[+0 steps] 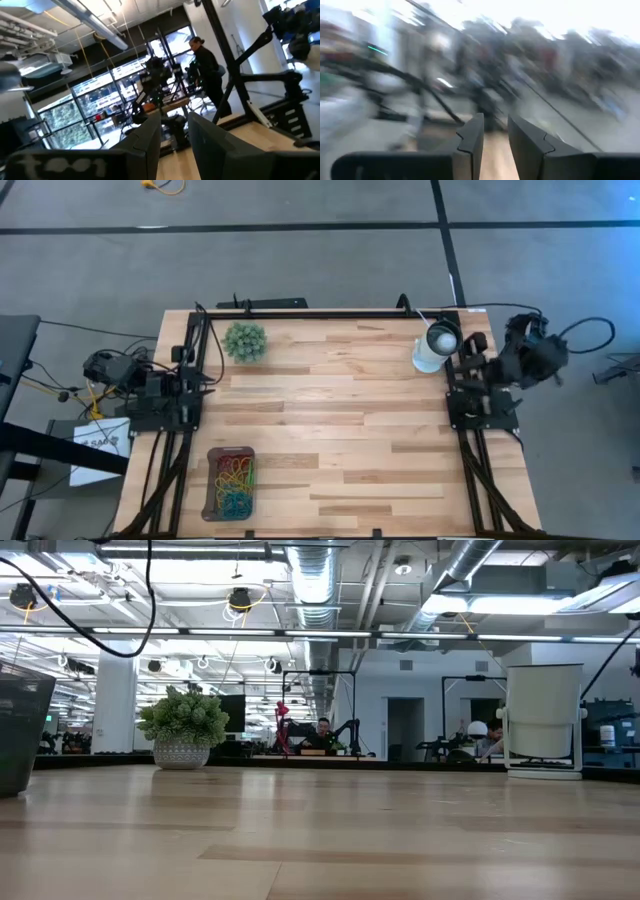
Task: Pick and place items into bin
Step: Return to Home Position
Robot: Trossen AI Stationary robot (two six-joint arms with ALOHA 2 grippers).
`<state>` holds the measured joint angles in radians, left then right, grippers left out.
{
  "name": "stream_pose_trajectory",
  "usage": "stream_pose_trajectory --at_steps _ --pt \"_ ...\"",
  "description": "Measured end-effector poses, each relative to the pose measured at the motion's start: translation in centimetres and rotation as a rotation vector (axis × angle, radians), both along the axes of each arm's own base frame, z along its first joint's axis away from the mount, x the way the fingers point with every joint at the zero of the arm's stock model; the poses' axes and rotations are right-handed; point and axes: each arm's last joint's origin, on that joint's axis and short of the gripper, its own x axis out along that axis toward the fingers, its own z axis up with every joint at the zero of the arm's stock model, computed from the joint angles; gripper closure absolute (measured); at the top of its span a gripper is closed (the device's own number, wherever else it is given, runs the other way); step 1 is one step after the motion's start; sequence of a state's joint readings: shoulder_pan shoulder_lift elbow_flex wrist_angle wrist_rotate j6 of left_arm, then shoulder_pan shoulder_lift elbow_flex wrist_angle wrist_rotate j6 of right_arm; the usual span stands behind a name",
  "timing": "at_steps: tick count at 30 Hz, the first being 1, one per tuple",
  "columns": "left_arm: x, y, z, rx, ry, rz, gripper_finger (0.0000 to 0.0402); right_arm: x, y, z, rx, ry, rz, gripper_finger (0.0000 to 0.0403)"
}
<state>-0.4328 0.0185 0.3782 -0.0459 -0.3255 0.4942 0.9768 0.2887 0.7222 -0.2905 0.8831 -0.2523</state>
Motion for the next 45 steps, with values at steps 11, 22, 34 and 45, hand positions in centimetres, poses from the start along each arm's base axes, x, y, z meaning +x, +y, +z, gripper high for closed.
stream_pose_trajectory --at_steps 11,22,34,45 --pt "0.3 -0.2 -0.8 -0.018 0.071 -0.044 0.0311 1.3 1.5 -6.5 -0.076 -0.182 0.109 0.0321" --pt "0.0 -0.4 -0.1 -0.037 -0.002 -0.149 0.0311 3.5 0.8 -10.5 0.097 -0.135 0.007 0.0321" --pt "1.1 -0.7 -2.3 -0.093 0.069 -0.110 0.0311 5.5 -0.4 -15.4 0.195 -0.146 -0.020 0.0321" --pt "2.0 -1.1 -4.3 -0.137 0.080 -0.097 0.0311 5.8 -1.0 -16.2 0.178 -0.088 -0.043 0.0321"
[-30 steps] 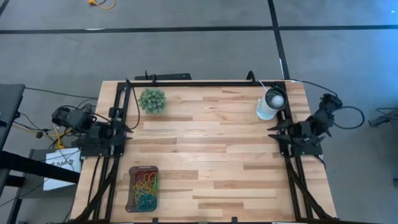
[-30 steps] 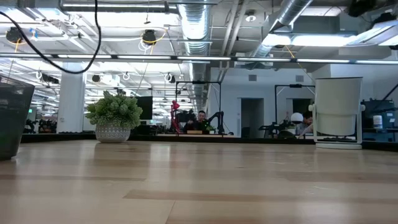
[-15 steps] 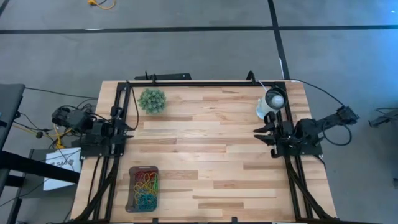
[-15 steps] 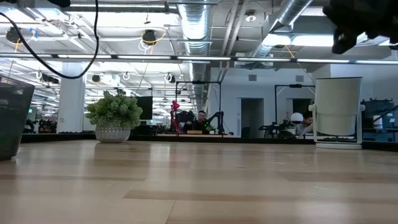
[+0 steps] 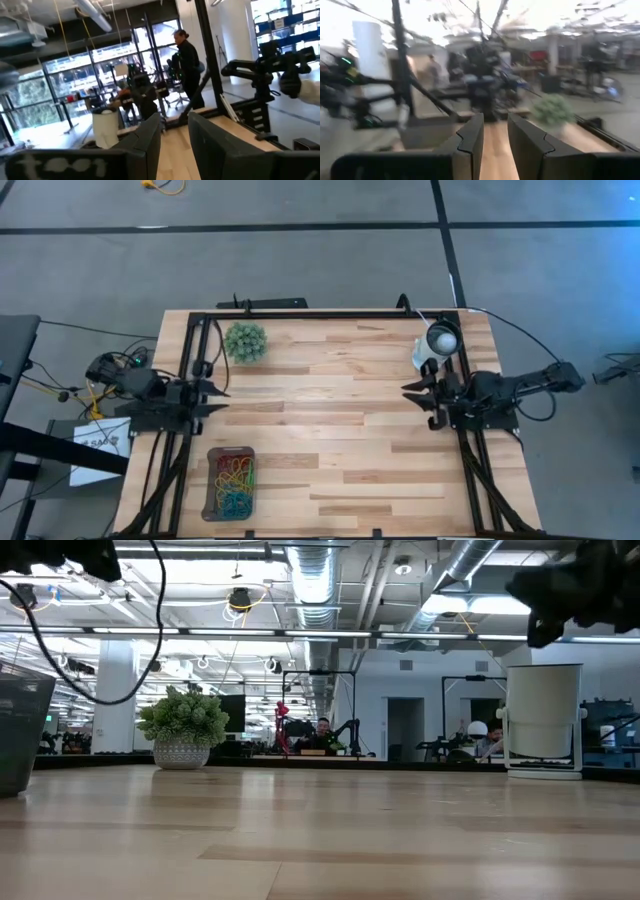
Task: Pick and place items into bin
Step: Return to Home Position
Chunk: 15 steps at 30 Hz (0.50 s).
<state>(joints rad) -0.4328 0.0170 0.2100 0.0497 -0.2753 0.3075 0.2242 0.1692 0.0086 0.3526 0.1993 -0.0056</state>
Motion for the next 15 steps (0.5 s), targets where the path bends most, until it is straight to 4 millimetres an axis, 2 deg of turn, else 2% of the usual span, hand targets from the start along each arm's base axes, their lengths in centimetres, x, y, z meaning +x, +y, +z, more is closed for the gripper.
stream_pose_trajectory --at_steps 3,7,12,15 --pt "0.3 -0.1 -0.8 -0.012 0.007 -0.004 0.0311 0.1 -0.4 -0.5 -0.007 0.058 -0.108 0.0321" --pt "0.7 -0.3 -1.9 0.005 -0.024 0.002 0.0311 0.1 -1.0 -0.8 0.069 0.079 -0.239 0.0321" --pt "1.3 -0.6 -4.1 0.005 -0.060 0.006 0.0311 0.1 -1.4 -1.0 0.147 0.089 -0.283 0.0321" --pt "1.4 -0.7 -4.5 -0.014 -0.019 -0.001 0.0311 0.2 -1.4 -1.3 0.140 0.117 -0.287 0.0321"
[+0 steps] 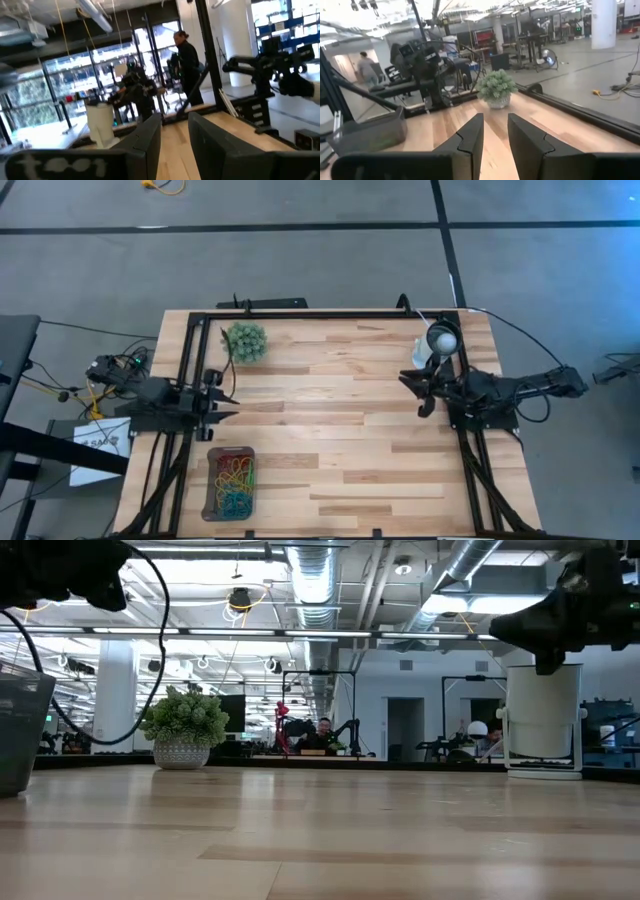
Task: Pick and place items into bin
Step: Return to Home Position
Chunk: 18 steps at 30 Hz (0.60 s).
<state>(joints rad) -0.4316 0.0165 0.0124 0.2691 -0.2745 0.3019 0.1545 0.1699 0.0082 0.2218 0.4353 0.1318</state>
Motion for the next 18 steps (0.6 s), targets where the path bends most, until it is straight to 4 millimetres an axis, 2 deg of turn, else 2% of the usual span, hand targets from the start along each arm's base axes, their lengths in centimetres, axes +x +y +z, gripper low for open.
stream_pose_trajectory --at_steps 5,10,18 --pt "0.1 0.0 -0.3 0.000 0.035 -0.003 0.0311 0.0 0.0 -0.4 -0.006 0.037 0.000 0.0321" --pt "0.3 0.0 -1.9 0.006 0.195 0.034 0.0311 0.0 0.0 -0.4 -0.007 0.043 0.000 0.0321" --pt "0.6 -0.1 -2.2 -0.066 0.250 0.022 0.0311 0.0 0.0 -0.4 -0.007 0.044 0.000 0.0321"
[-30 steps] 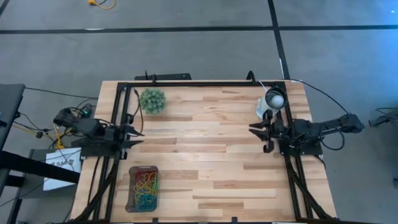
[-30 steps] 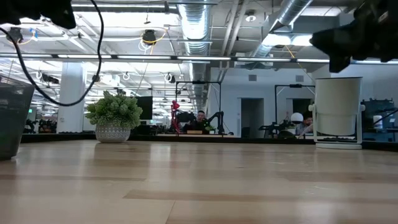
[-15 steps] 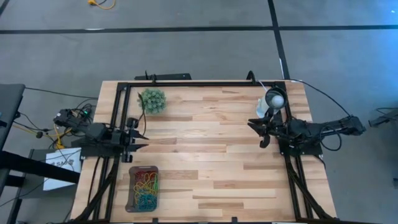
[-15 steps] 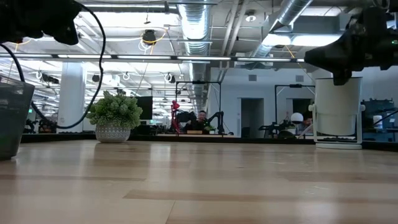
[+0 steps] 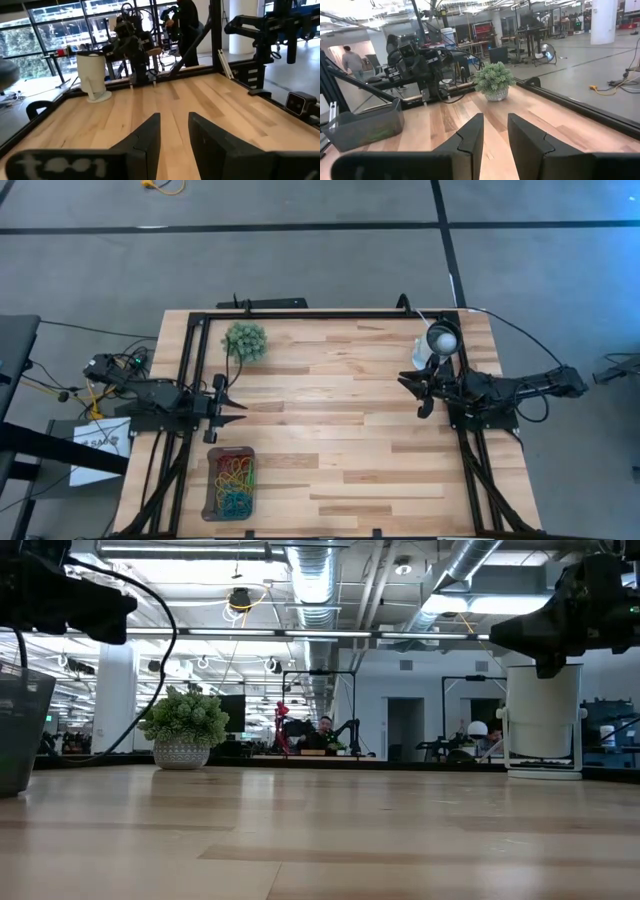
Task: Pick and place items into bin
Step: Return to Home Position
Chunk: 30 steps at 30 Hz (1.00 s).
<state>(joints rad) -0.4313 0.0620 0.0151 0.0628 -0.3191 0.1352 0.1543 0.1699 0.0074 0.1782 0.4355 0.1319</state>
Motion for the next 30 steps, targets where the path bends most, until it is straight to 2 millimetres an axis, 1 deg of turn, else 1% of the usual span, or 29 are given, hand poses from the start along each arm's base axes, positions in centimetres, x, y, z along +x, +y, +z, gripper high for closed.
stream_pose_trajectory --at_steps 30 --pt "-0.01 0.01 -0.01 0.004 0.003 0.001 0.0311 0.00 0.00 -0.01 0.000 0.000 0.000 0.0321"
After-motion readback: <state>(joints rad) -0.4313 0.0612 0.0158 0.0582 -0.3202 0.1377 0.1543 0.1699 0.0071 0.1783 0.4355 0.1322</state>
